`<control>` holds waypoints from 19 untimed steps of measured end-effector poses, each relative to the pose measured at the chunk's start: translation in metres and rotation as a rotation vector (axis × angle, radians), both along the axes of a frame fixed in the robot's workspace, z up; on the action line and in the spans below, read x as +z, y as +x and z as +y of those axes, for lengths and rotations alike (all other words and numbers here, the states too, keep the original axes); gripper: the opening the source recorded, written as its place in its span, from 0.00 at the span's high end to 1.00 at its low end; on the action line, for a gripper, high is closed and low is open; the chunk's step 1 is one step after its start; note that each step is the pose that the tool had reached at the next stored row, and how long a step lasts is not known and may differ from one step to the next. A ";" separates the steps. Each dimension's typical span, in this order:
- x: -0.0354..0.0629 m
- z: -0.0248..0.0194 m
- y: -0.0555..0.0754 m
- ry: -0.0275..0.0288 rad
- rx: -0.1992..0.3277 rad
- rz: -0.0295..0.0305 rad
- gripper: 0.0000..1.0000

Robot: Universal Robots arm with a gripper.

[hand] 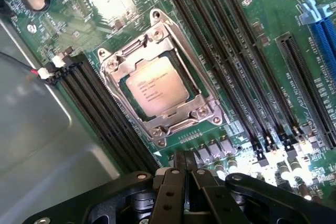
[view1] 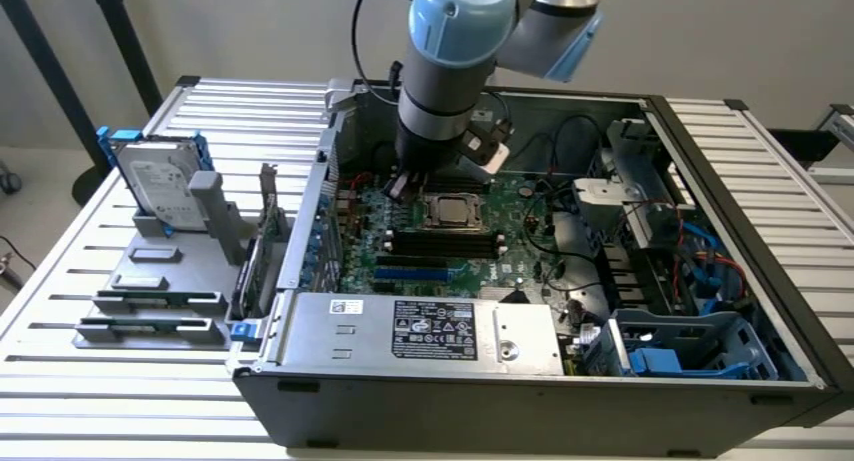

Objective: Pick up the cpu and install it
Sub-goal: 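Install the first cpu locking lever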

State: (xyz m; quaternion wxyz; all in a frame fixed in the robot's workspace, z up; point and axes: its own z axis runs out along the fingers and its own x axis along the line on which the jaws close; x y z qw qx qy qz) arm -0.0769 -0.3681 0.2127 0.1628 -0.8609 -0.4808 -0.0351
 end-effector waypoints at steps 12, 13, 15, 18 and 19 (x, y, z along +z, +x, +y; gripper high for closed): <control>0.0074 0.0129 0.000 -0.0367 0.063 -0.0041 0.89; 0.0085 0.0138 0.000 -0.0383 0.069 -0.0048 0.89; 0.0114 0.0153 0.000 -0.0412 0.082 -0.0066 0.89; 0.0165 0.0163 0.000 -0.0457 0.103 -0.0099 0.89; 0.0180 0.0163 0.000 -0.0486 0.110 -0.0114 0.89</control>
